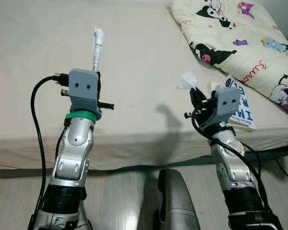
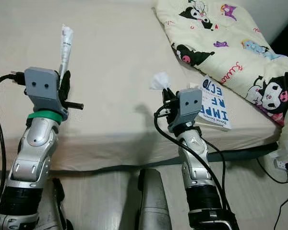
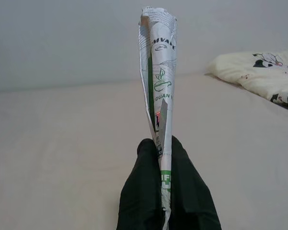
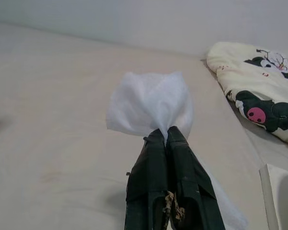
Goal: Clean up the room
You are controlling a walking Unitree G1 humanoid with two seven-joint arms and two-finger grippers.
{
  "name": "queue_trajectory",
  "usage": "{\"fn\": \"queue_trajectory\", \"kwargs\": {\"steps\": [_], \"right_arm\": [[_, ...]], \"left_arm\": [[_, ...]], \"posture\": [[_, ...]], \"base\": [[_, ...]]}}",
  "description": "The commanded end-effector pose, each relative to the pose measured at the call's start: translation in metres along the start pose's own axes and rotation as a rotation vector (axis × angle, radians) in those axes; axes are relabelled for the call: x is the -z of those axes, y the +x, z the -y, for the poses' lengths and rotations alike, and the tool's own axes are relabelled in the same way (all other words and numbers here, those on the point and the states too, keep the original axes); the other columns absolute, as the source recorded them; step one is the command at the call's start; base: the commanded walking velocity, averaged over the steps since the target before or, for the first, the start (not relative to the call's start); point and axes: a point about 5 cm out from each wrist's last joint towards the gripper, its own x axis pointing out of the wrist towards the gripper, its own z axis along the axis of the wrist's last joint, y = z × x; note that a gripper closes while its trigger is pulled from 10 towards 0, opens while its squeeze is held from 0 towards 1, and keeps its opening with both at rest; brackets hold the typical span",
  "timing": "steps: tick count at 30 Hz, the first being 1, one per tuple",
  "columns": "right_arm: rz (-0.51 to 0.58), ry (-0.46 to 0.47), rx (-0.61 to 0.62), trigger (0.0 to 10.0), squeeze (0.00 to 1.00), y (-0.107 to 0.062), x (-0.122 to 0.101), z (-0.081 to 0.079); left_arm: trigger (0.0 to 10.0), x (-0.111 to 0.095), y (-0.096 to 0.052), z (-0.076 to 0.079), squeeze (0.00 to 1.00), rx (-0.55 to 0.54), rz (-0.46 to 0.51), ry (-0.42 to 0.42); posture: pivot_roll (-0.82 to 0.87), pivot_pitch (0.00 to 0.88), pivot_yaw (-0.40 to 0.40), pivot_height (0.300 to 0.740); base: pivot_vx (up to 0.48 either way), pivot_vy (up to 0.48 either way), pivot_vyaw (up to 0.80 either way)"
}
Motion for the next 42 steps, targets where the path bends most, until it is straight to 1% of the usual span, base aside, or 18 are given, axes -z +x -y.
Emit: {"fn": "queue_trajectory", "kwargs": {"steps": [1, 4, 5, 11, 22, 29, 34, 35, 38, 42], "right_arm": [[-0.007, 0.008, 0.015, 10.0, 0.0, -0.003, 0.004, 0.002], [-0.007, 0.01, 0.015, 10.0, 0.0, -0.004, 0.004, 0.001], [-0.01, 0.011, 0.011, 10.0, 0.0, -0.004, 0.005, 0.001], [-0.013, 0.013, 0.018, 10.0, 0.0, -0.004, 0.007, 0.003], [-0.015, 0.015, 0.026, 10.0, 0.0, -0.006, 0.009, 0.004], [-0.016, 0.017, 0.026, 10.0, 0.0, -0.006, 0.009, 0.004], [-0.016, 0.017, 0.025, 10.0, 0.0, -0.005, 0.01, 0.004], [-0.016, 0.017, 0.024, 10.0, 0.0, -0.005, 0.01, 0.004], [-0.018, 0.018, 0.024, 10.0, 0.0, -0.005, 0.01, 0.004], [-0.025, 0.02, 0.022, 10.0, 0.0, -0.005, 0.011, 0.003]], "left_arm": [[10.0, 0.0, -0.001, 0.006, 0.0, 0.026, -0.002, -0.002], [10.0, 0.0, -0.001, 0.007, 0.0, 0.031, -0.002, -0.002], [10.0, 0.0, -0.001, 0.01, 0.0, 0.037, -0.002, -0.008], [10.0, -0.001, 0.001, 0.014, 0.0, 0.049, 0.003, -0.018], [10.0, -0.001, 0.003, 0.015, 0.0, 0.06, 0.0, -0.026], [10.0, -0.001, 0.004, 0.016, 0.0, 0.062, -0.001, -0.026], [10.0, -0.002, 0.004, 0.016, 0.0, 0.063, 0.002, -0.028], [10.0, -0.001, 0.004, 0.016, 0.0, 0.064, 0.003, -0.028], [10.0, -0.001, 0.004, 0.016, 0.0, 0.065, 0.004, -0.03], [10.0, -0.001, 0.004, 0.016, 0.0, 0.066, 0.005, -0.03]], "posture": [[-0.03, 0.0, -0.057, 0.591], [-0.03, 0.0, -0.056, 0.596], [-0.03, 0.0, -0.054, 0.606], [-0.03, 0.0, -0.052, 0.636], [-0.03, 0.0, -0.045, 0.681], [-0.03, 0.0, -0.046, 0.701], [-0.03, 0.0, -0.047, 0.721], [-0.03, 0.0, -0.047, 0.731], [-0.03, 0.0, -0.047, 0.74], [-0.03, 0.0, -0.046, 0.74]], "base": [[0.0, 0.0, 0.0], [0.0, 0.0, 0.0], [0.0, 0.0, 0.0], [0.0, 0.0, 0.0], [0.0, 0.0, 0.0], [0.0, 0.0, 0.0], [0.0, 0.0, 0.0], [0.0, 0.0, 0.0], [0.0, 0.0, 0.0], [0.0, 0.0, 0.0]]}}
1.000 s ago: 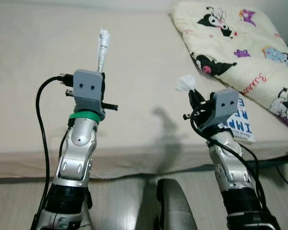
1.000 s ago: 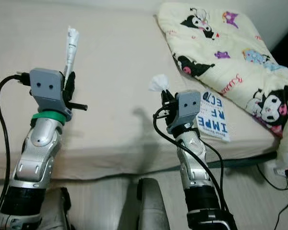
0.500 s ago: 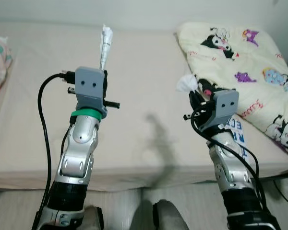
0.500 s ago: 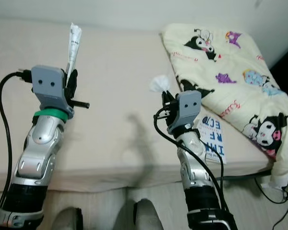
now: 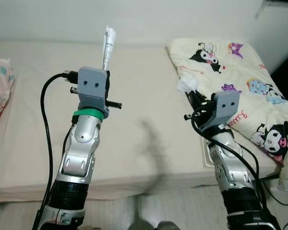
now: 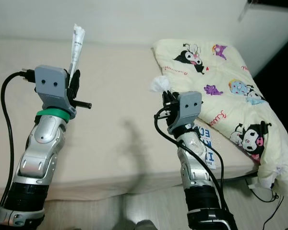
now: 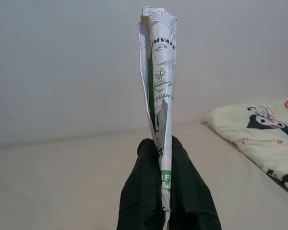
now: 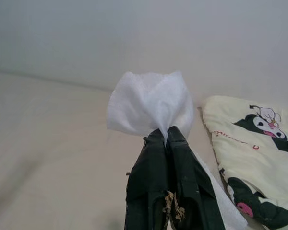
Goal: Clean up the room
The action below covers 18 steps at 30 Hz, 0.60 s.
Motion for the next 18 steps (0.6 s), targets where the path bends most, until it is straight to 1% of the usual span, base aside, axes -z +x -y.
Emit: {"fn": "queue_trajectory", "kwargs": {"steps": [1, 3, 18], "right_arm": [[-0.028, 0.008, 0.013, 10.0, 0.0, -0.004, 0.007, 0.003], [-0.033, 0.017, 0.003, 10.0, 0.0, -0.003, 0.008, -0.001], [-0.038, 0.029, -0.013, 10.0, 0.0, -0.002, 0.011, -0.011]], "left_arm": [[10.0, 0.002, -0.001, 0.003, 0.0, 0.011, -0.006, -0.003], [10.0, 0.003, -0.001, 0.003, 0.0, 0.015, -0.007, -0.001], [10.0, 0.006, -0.004, 0.007, 0.0, 0.039, -0.018, -0.011]], "posture": [[-0.03, 0.0, -0.046, 0.74], [-0.03, 0.0, -0.045, 0.74], [-0.03, 0.0, -0.042, 0.74]], "base": [[0.0, 0.0, 0.0], [0.0, 0.0, 0.0], [0.0, 0.0, 0.0]]}}
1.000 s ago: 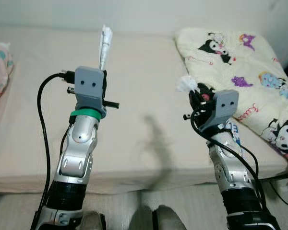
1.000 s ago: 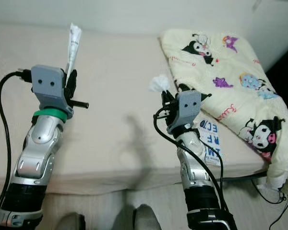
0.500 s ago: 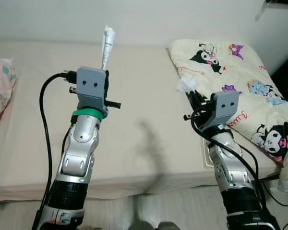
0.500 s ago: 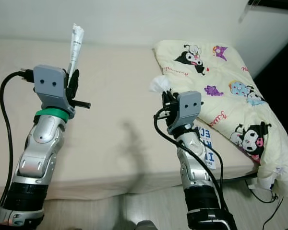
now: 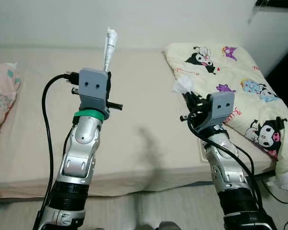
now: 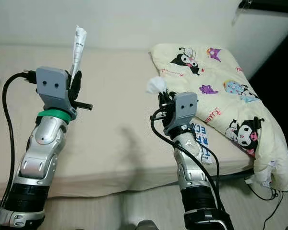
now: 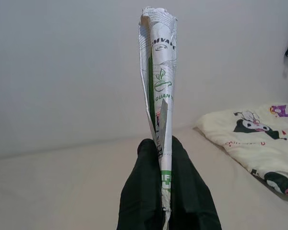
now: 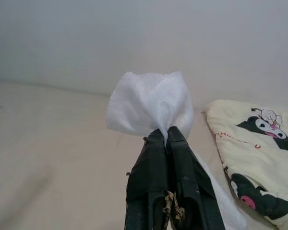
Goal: Clean up the room
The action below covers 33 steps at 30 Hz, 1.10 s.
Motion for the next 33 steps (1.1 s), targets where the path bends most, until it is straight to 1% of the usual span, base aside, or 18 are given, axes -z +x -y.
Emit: {"fn": "queue_trajectory", "kwargs": {"steps": [1, 8, 15, 25, 29, 33], "right_arm": [[-0.024, 0.002, 0.003, 10.0, 0.0, -0.0028, 0.0063, -0.0012], [-0.026, 0.001, 0.002, 10.0, 0.0, -0.0025, 0.0069, -0.002], [-0.033, -0.02, 0.005, 10.0, 0.0, -0.0018, 0.0084, -0.0026], [-0.042, -0.011, 0.002, 10.0, 0.0, -0.0015, 0.01, -0.0047], [-0.02, 0.048, 0.027, 10.0, 0.0, -0.0008, 0.0075, -0.0034], [-0.02, 0.055, 0.028, 10.0, 0.0, -0.0007, 0.0076, -0.003]], "left_arm": [[10.0, 0.005, -0.0023, 0.0041, 0.0, 0.021, -0.016, -0.005], [10.0, 0.0059, -0.0025, 0.0046, 0.0, 0.026, -0.018, -0.002], [10.0, 0.0064, -0.0028, 0.0044, 0.0, 0.027, -0.021, 0.002], [10.0, 0.0063, -0.0034, 0.0037, 0.0, 0.025, -0.023, 0.008], [10.0, 0.0062, -0.0034, 0.0028, 0.0, 0.021, -0.025, 0.011], [10.0, 0.0065, -0.0036, 0.0027, 0.0, 0.021, -0.025, 0.013]], "posture": [[-0.03, 0.0, -0.041, 0.74], [-0.03, 0.0, -0.039, 0.74], [-0.03, 0.0, -0.037, 0.74], [-0.02, 0.0, -0.036, 0.74], [-0.02, 0.0, -0.033, 0.74], [-0.02, 0.0, -0.032, 0.74]], "base": [[0.0, 0.0, 0.0], [0.0, 0.0, 0.0], [0.0, 0.0, 0.0], [-0.316, 0.0, 0.77], [-0.371, 0.0, 0.0], [-0.371, 0.0, 0.0]]}}
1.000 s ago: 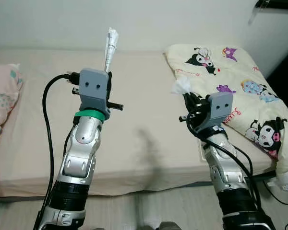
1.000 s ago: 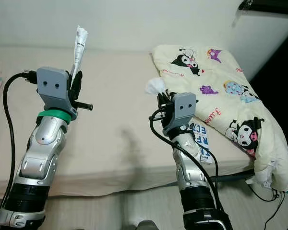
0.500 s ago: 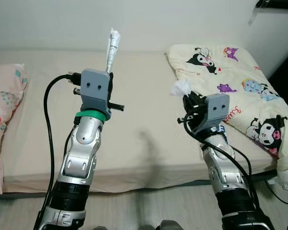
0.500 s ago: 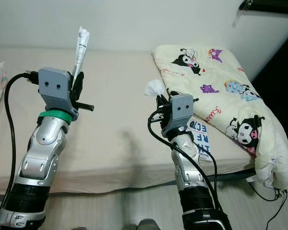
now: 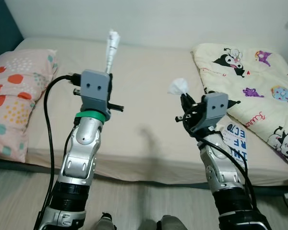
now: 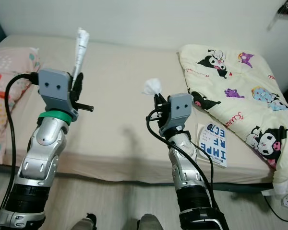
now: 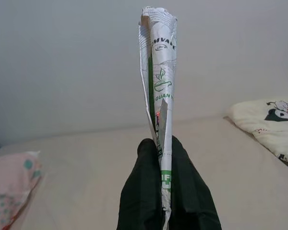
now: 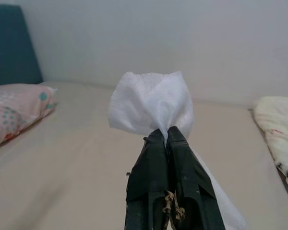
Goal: Clean up the room
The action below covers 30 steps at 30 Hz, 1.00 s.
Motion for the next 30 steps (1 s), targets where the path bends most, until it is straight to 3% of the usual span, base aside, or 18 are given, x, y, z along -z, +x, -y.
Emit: {"fn": "queue_trajectory", "kwargs": {"steps": [1, 13, 17, 30], "right_arm": [[-0.018, 0.014, 0.009, 10.0, 0.0, -0.0028, 0.0042, 0.0019], [-0.025, 0.009, 0.002, 10.0, 0.0, -0.003, 0.0052, 0.0009], [-0.028, 0.021, -0.007, 10.0, 0.0, -0.0033, 0.0059, 0.0002], [-0.038, 0.059, -0.024, 10.0, 0.0, -0.0033, 0.0075, -0.0014]], "left_arm": [[10.0, 0.0046, -0.0023, 0.0006, 0.0, 0.003, -0.019, 0.008], [10.0, 0.0044, -0.0021, 0.0001, 0.0, 0.005, -0.018, 0.012], [10.0, 0.0042, -0.0021, 0.0001, 0.0, 0.007, -0.017, 0.014], [10.0, 0.0079, -0.0052, 0.0072, 0.0, 0.07, -0.047, 0.038]], "posture": [[-0.02, 0.0, -0.032, 0.74], [-0.02, 0.0, -0.027, 0.74], [-0.02, 0.0, -0.026, 0.74], [-0.02, 0.0, -0.022, 0.74]], "base": [[-0.375, 0.0, 0.0], [-0.369, 0.0, 0.0], [-0.353, 0.0, 0.66], [0.0, 0.0, 0.76]]}}
